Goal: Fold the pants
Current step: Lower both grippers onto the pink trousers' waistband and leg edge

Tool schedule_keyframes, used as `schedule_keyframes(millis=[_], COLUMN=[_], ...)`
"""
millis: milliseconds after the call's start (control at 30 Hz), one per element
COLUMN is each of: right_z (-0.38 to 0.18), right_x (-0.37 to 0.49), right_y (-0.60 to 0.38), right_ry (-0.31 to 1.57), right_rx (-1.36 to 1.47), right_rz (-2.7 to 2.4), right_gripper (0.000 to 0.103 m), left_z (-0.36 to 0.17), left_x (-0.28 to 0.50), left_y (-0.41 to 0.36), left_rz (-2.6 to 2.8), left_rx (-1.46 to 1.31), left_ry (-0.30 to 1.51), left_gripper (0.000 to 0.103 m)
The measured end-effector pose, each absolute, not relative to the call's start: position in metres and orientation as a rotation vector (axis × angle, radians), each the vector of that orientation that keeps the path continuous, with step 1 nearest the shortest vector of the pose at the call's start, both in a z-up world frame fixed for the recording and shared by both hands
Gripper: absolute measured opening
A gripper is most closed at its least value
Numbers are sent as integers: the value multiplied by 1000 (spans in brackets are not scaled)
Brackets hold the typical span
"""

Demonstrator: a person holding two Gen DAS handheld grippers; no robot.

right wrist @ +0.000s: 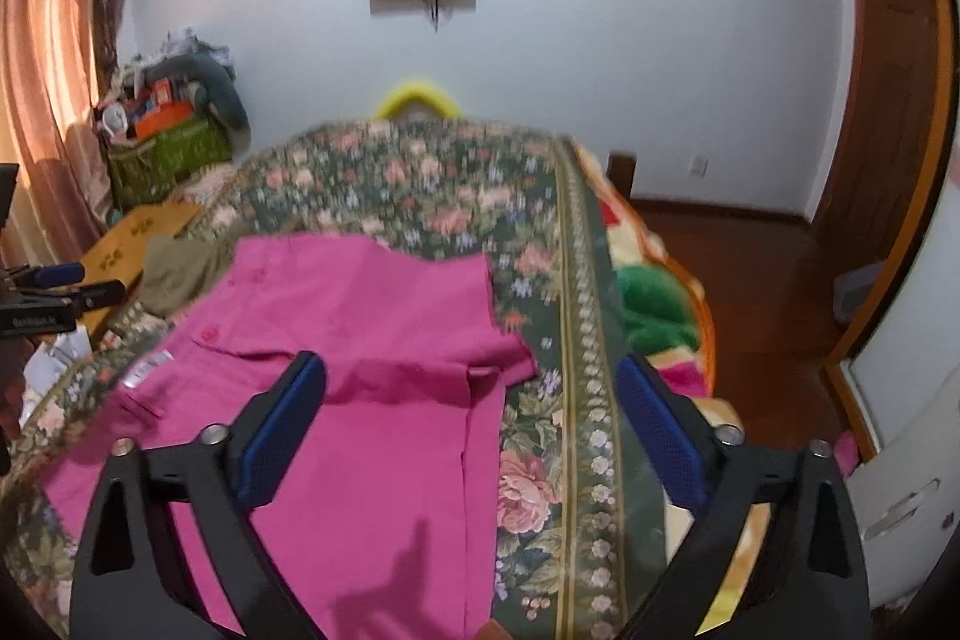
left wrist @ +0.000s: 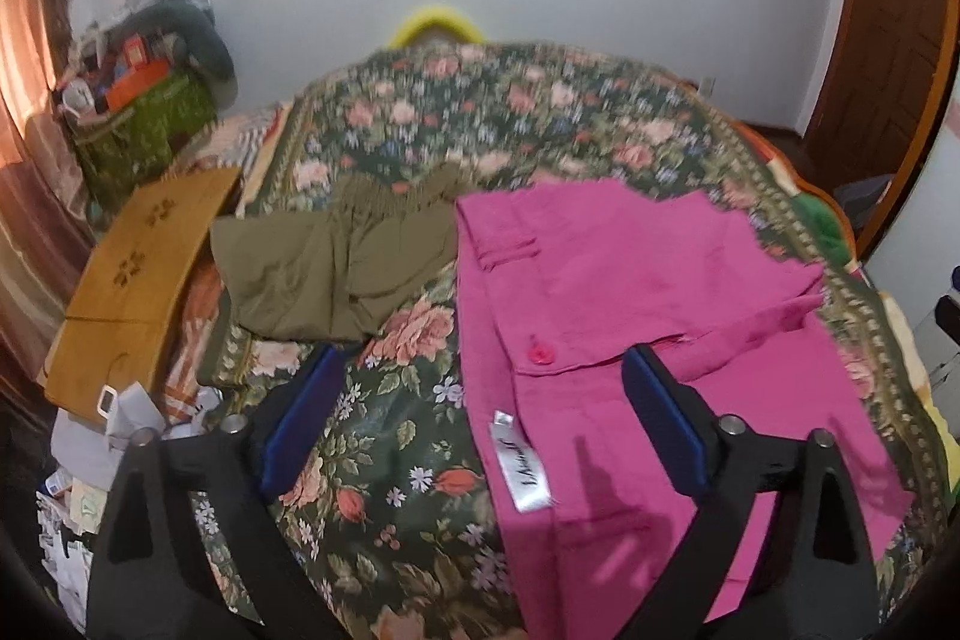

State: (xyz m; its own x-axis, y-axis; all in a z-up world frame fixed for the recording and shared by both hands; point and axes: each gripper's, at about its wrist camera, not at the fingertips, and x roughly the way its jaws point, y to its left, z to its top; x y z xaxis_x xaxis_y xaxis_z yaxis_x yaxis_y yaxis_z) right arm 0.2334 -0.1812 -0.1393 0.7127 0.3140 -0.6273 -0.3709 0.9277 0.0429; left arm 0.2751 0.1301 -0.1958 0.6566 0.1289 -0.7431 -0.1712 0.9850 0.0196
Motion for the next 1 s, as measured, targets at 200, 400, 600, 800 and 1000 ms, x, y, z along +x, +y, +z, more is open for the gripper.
schedule_keyframes(millis=[200,400,600,800,1000], right_z=[-175,-200,-211,-227,-231], right_x=[264,284,303,324,334], right_y=[-179,-169,-164,-155,-160], right_ry=[829,906,960,1013,1017], right_rx=[-89,-159,-146,-150,-83], right_rz=[440,478,534,558,568], right_gripper=[70,54,51,28,5], left_z=[-229,-256,-277,-289,-291], left_x=[303,323,337,340,341], left_y=[140,133,131,132,129], left_rz=[128,34,-7,-69,-54], left_rx=[-61,-113,-166,-208,-109], left_ry=[953,1072,1157,1199,1198], left_gripper=[74,57,55,47,11])
